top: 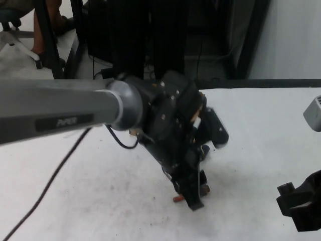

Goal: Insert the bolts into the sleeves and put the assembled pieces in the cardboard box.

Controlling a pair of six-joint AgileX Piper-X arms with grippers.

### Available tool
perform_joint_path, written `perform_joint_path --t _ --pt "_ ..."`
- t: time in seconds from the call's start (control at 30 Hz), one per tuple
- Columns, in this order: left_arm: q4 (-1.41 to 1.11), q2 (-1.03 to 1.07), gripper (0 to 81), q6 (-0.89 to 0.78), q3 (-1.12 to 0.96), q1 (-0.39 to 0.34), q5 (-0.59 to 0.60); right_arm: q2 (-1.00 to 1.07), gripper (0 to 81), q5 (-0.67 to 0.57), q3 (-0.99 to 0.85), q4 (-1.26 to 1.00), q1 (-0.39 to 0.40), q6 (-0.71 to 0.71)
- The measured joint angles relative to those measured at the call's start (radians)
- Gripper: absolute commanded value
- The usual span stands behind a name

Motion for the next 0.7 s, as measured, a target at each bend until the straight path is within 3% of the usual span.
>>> perform_joint_path --t 0.7 --pt "-0.054 0.028 42.6 0.0 -0.003 -0.001 -0.034 0.0 0.2 0.0 0.0 0.0 0.0 0.026"
